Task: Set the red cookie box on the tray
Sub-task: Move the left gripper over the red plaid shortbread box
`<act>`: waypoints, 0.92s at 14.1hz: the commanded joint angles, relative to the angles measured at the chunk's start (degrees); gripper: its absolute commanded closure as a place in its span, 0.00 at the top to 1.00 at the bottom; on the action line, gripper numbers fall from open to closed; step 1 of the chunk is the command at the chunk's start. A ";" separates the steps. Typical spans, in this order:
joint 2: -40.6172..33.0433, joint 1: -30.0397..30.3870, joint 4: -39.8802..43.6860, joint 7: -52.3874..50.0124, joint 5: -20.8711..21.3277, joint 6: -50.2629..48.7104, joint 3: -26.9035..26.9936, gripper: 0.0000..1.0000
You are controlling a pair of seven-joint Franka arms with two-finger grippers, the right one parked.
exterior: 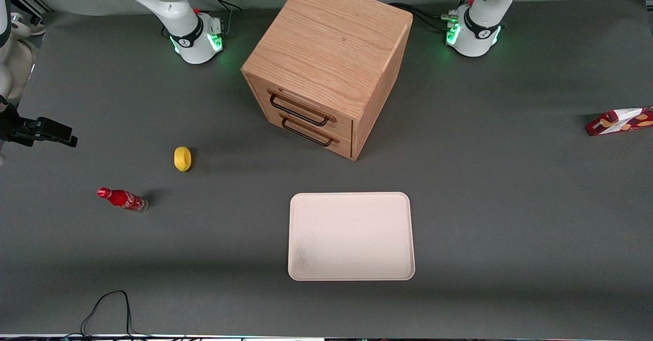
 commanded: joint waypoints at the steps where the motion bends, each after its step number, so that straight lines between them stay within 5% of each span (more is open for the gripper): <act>1: -0.48 5.72 -1.24 6.12 0.09 1.53 -1.04 1.00; 5: 0.39 6.44 -1.06 1.07 1.58 1.80 -0.16 1.00; 13: 3.73 8.37 -0.89 -42.59 -0.69 1.89 0.02 1.00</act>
